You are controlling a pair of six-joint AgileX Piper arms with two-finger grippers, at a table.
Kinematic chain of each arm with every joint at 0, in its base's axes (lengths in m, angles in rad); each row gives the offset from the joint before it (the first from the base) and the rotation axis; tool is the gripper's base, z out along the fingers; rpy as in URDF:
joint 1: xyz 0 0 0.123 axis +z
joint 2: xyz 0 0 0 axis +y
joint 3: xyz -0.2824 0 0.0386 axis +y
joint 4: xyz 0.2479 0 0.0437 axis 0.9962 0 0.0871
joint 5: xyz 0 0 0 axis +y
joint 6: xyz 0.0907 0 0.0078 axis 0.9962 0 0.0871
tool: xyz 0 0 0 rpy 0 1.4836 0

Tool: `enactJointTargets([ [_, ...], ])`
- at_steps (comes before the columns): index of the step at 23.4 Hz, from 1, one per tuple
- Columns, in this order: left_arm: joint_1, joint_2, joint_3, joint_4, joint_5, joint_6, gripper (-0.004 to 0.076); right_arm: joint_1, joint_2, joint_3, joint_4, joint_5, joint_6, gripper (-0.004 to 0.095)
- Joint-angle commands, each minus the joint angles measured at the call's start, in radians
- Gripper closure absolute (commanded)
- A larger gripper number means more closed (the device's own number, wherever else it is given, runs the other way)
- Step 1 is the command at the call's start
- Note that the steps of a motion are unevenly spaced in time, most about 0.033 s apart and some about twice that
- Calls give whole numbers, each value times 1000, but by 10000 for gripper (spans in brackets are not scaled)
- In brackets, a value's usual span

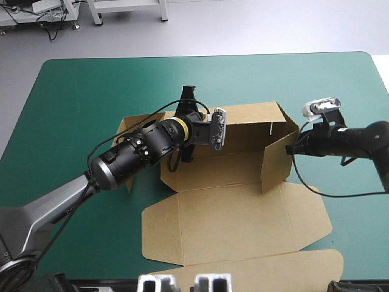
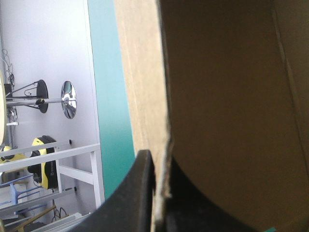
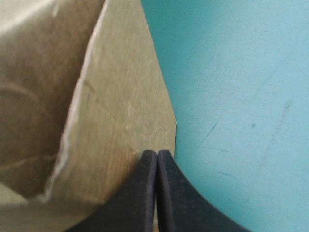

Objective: Fold the box

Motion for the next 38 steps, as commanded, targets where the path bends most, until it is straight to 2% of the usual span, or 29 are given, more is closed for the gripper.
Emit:
enactJointTargets([
  [1,-12,-30,-16,-40,15,5,734,-7,-97,103,162,-115,-169,928],
  [4,-12,-30,-16,-58,16,7,734,-7,-147,206,318,-150,-356,928],
  [6,-12,-30,-16,-79,23,24,734,-7,-172,255,381,-152,-452,928],
  [12,-12,-28,-16,-120,47,49,734,-7,-202,304,377,-155,-490,927],
  [14,-12,-21,-16,-120,51,49,734,-7,-202,302,352,-130,-488,889],
  [17,-12,-16,-16,-120,53,49,734,-7,-202,280,339,-91,-488,747],
  [19,-12,-13,-16,-120,53,49,734,-7,-202,255,309,-53,-471,563],
  [20,-12,-11,-16,-118,53,52,734,-7,-202,237,278,-27,-440,410],
  [21,-12,-9,-16,-116,51,52,734,-7,-202,223,263,-16,-416,309],
  [22,-12,-7,-16,-116,46,61,734,-7,-202,219,271,-11,-424,252],
  [26,-12,11,-16,-118,-19,64,734,-5,-164,219,463,-20,-568,244],
  [28,-12,23,-16,-133,-37,64,734,-5,-155,219,510,-20,-603,244],
  [33,-12,50,-16,-161,-64,64,734,28,-130,219,523,-41,-610,244],
  [38,-29,50,-41,-164,-71,64,734,181,-94,219,457,-288,-581,244],
])
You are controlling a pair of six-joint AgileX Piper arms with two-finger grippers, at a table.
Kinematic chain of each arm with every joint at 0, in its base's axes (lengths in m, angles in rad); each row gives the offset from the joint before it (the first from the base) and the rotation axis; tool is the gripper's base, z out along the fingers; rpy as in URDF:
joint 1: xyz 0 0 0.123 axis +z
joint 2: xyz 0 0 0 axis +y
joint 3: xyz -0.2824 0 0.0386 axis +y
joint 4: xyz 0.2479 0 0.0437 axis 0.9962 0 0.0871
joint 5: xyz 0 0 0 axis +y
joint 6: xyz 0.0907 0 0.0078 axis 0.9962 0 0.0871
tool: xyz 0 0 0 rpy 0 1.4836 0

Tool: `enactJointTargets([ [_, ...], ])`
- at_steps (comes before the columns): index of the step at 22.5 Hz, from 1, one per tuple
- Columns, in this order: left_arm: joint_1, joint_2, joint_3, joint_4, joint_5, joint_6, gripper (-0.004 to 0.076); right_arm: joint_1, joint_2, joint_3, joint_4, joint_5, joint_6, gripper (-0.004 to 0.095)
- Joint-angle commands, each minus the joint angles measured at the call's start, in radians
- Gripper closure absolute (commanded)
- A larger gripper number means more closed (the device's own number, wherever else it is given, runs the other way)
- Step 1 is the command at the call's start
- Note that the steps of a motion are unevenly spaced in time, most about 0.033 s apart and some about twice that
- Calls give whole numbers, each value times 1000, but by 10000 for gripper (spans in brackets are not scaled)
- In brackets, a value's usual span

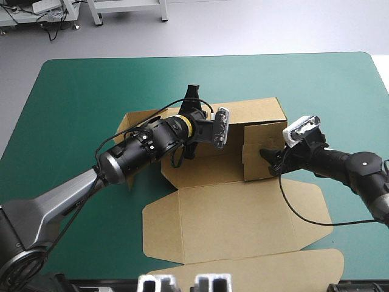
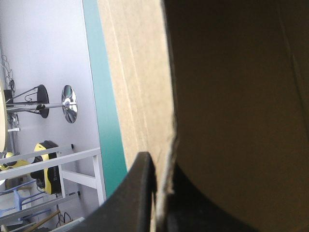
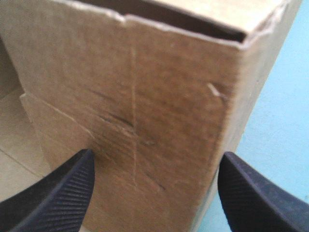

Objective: Fold the box

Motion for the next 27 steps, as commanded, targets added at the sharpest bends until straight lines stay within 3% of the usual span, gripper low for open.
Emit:
enactJointTargets([
  [1,-40,-7,-26,-126,-33,-2,734,73,-7,-29,-2,-129,20,248],
  [4,-40,-7,-31,-124,-37,-2,734,93,-7,-29,-43,-169,46,285],
  [7,-40,-7,-31,-124,-46,-12,734,94,-6,-29,-45,-154,47,387],
  [9,-41,-7,-31,-126,-48,-12,734,94,-6,-29,-33,-150,48,498],
  [12,-43,-13,-31,-131,-32,-12,729,94,-6,-29,-27,-145,46,789],
  [14,-43,-28,-31,-153,-36,-12,693,94,-6,-29,-31,-141,42,893],
  [27,-107,-83,-31,-216,69,61,289,94,-4,-31,-31,-187,91,928],
])
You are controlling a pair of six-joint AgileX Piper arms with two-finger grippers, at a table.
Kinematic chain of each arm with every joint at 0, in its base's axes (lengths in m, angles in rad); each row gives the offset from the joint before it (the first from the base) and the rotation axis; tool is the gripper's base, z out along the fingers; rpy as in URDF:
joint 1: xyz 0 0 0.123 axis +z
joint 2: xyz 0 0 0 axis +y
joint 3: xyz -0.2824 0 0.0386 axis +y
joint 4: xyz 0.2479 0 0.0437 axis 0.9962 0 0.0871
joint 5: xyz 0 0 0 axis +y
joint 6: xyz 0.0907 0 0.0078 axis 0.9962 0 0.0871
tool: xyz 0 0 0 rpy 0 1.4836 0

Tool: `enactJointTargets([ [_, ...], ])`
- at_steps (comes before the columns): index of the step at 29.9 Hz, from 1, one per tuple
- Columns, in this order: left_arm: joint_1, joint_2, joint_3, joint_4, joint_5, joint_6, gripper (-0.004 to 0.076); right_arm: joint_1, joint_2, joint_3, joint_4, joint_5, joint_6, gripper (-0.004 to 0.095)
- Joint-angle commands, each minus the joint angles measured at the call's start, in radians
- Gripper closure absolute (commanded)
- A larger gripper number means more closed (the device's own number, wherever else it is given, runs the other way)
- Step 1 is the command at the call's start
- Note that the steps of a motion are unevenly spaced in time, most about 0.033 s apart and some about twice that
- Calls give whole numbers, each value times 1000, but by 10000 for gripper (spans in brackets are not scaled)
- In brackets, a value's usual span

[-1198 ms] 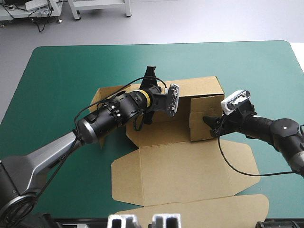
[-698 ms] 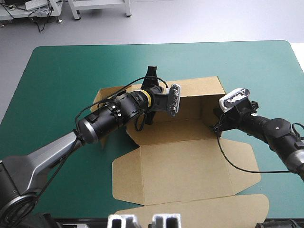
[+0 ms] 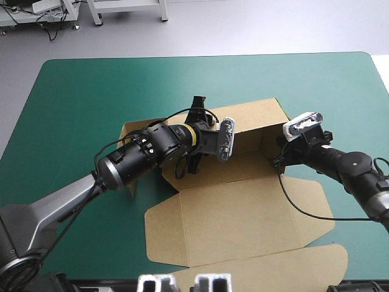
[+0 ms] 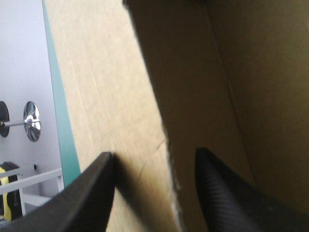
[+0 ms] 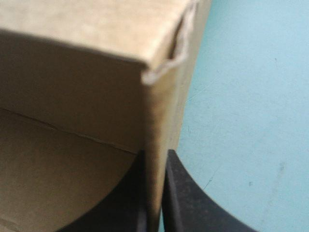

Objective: Fold the box

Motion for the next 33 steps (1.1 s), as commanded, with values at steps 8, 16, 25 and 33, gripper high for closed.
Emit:
enactJointTargets([
  [8,-125,-136,-19,-46,-54,-39,265,13,-20,-31,37,59,-15,928],
  [16,-125,-220,-19,-21,-57,-143,594,13,-20,-31,37,45,-15,928],
  [25,59,-246,-20,311,-57,-585,713,13,-20,-42,24,44,-12,928],
  [33,465,-265,-50,-208,-25,-428,708,13,-20,-137,-207,180,176,928],
])
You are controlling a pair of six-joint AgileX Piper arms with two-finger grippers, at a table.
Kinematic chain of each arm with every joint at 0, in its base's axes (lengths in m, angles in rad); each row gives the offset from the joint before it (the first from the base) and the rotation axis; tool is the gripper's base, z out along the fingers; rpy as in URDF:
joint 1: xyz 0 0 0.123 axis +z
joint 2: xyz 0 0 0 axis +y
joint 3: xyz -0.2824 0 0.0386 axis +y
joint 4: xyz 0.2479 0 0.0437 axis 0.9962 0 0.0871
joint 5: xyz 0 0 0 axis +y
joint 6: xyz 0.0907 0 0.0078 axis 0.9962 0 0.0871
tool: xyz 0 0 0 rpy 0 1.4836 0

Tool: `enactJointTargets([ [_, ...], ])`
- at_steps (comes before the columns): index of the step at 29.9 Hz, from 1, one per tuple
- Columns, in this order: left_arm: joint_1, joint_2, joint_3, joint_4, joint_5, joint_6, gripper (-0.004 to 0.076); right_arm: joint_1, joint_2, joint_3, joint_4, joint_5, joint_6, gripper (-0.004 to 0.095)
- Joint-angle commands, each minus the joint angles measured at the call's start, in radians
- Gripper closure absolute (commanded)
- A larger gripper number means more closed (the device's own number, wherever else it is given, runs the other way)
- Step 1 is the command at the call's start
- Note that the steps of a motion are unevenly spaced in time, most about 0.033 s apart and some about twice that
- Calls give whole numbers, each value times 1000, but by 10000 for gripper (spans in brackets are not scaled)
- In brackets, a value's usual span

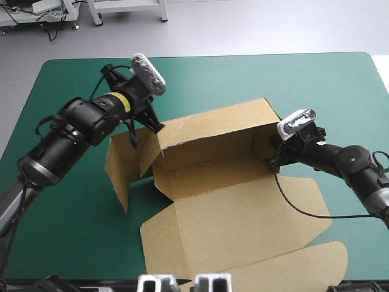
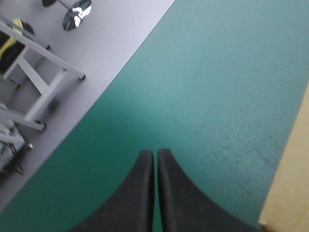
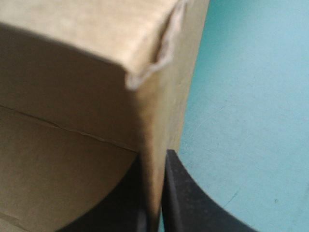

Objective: Fold the box

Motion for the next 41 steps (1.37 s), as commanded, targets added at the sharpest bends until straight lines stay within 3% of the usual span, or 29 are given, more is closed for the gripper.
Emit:
enactJointTargets([
  [1,161,-52,-55,-241,8,114,708,2,-20,-94,-129,105,111,928],
  [11,565,-52,-74,-552,324,136,710,2,-20,-345,-512,416,549,928],
  [15,618,-52,-74,-570,346,136,710,2,-2,-442,-631,560,705,928],
  [19,618,-50,-74,-566,346,136,710,2,74,-515,-669,746,736,928],
  [23,616,-50,-74,-570,344,138,710,2,189,-597,-694,774,779,928],
  [29,616,-50,-74,-572,346,136,710,2,402,-746,-819,786,905,928],
  [37,616,-50,-72,-572,350,130,712,2,571,-870,-784,786,898,919],
  [41,616,-50,-72,-572,354,130,712,2,587,-875,-787,786,891,772],
])
